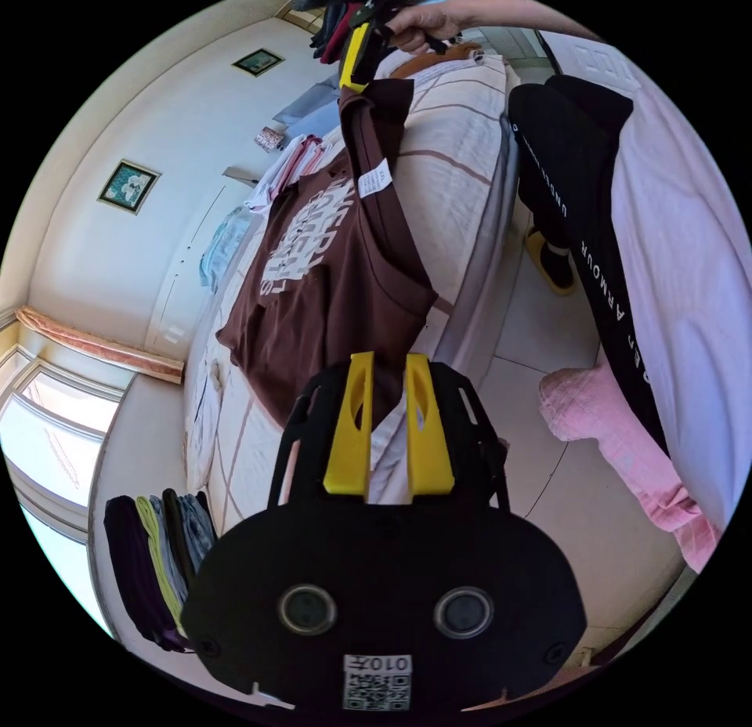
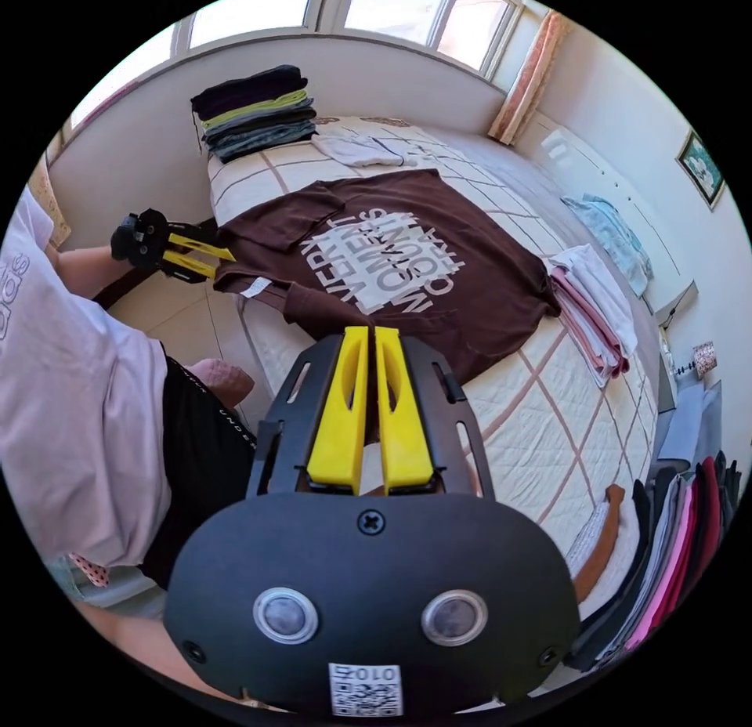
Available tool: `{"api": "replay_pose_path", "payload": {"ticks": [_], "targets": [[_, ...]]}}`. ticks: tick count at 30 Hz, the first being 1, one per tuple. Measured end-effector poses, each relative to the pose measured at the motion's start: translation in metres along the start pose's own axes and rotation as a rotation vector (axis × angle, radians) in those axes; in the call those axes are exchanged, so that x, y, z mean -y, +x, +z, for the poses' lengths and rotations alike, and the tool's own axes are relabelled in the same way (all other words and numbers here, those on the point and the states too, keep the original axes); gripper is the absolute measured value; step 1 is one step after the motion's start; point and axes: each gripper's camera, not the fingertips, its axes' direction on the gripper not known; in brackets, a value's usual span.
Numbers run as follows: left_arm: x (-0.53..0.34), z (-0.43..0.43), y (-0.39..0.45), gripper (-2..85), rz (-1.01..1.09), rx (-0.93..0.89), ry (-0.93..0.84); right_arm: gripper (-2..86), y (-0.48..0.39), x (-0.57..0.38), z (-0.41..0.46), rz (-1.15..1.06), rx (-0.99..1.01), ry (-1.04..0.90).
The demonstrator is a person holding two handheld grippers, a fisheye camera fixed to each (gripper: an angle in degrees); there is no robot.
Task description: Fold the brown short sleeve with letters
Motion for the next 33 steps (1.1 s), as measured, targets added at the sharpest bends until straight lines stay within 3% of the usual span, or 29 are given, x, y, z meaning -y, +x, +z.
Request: {"api": "replay_pose_path", "payload": {"ticks": [10,17,26,33], "targets": [[-0.002,-0.010,-0.039,2.4,-0.285,0.004,0.074,2.9,0.021,-0.024,-0.024,0.092,0.049,0.094],[0.027,0.001,-0.022,4.0,-0.157,0.139,-0.007,3.0,0.021,-0.032,-0.034,0.120,0.041,0.094],[0.043,-0.022,-0.053,0.0,-0.125,0.060,0.063,2.7,0.026,-0.025,-0.049,0.128,0.017,0.087],[0.064,-0.038,-0.090,-0.2,-0.031,-0.100,0.034,2.1,0.020,-0.030,-0.054,0.108,0.016,0.035]]}}
